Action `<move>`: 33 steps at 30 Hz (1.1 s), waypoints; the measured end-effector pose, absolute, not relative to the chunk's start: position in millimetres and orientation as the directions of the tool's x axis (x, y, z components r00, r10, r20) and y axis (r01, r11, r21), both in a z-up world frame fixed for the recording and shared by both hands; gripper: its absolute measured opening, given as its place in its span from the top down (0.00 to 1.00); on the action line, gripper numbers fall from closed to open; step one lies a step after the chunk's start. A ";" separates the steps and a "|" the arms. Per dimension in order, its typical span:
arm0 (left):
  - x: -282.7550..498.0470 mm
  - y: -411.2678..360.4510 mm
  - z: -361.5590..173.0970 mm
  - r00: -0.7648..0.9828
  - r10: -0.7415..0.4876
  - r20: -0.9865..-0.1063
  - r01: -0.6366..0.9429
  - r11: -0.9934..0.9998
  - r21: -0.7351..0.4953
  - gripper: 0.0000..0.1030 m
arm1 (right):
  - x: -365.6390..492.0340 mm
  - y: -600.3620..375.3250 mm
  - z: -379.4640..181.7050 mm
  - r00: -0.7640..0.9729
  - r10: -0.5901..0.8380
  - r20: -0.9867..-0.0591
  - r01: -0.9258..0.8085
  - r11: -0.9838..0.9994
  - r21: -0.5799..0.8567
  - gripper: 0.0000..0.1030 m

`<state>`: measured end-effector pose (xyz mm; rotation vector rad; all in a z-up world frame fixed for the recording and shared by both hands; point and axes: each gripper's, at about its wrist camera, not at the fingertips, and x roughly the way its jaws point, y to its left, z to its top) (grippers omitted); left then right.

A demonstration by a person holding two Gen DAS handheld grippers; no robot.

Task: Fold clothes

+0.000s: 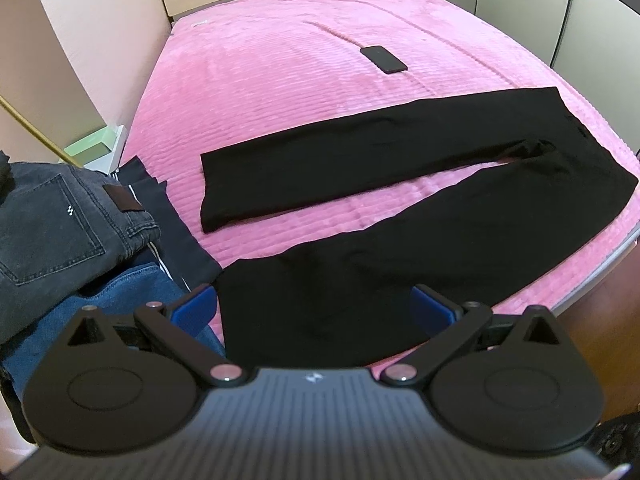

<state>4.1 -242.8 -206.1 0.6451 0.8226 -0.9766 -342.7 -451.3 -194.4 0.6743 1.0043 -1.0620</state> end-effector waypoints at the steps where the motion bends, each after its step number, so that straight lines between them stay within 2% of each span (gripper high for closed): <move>1: 4.8 -243.2 -206.1 0.315 -0.454 -0.833 0.900 0.421 0.110 0.02 | -341.8 -451.8 -194.7 0.145 -0.387 -0.911 0.930 0.366 -0.008 0.00; 10: 32.7 -274.9 -200.0 0.293 -0.495 -0.818 0.931 0.341 0.128 0.02 | -333.1 -476.6 -185.0 0.206 -0.434 -0.877 0.894 0.447 -0.011 0.00; 13: 51.8 -301.7 -198.6 0.290 -0.498 -0.817 0.933 0.335 0.127 0.02 | -329.0 -500.1 -180.6 0.212 -0.456 -0.865 0.859 0.509 -0.058 0.00; 18: 76.7 -367.1 -206.9 0.345 -0.488 -0.802 0.923 0.330 0.196 0.02 | -318.1 -575.3 -186.4 0.239 -0.472 -0.849 0.736 0.658 -0.159 0.00; 22: 92.7 -418.7 -228.4 0.404 -0.452 -0.795 0.902 0.339 0.266 0.03 | -300.9 -655.4 -208.4 0.268 -0.461 -0.846 0.605 0.764 -0.225 0.00; 27: 118.2 -474.7 -266.5 0.422 -0.402 -0.813 0.894 0.332 0.301 0.05 | -270.7 -750.3 -252.7 0.314 -0.411 -0.856 0.481 0.846 -0.230 0.00; 31: 145.6 -514.4 -309.6 0.405 -0.380 -0.832 0.914 0.202 0.353 0.10 | -237.9 -806.6 -291.4 0.322 -0.361 -0.875 0.380 0.896 -0.230 0.01; 33: 165.8 -533.9 -334.2 0.385 -0.368 -0.846 0.923 0.127 0.364 0.13 | -220.2 -823.7 -308.5 0.330 -0.349 -0.877 0.322 0.915 -0.243 0.09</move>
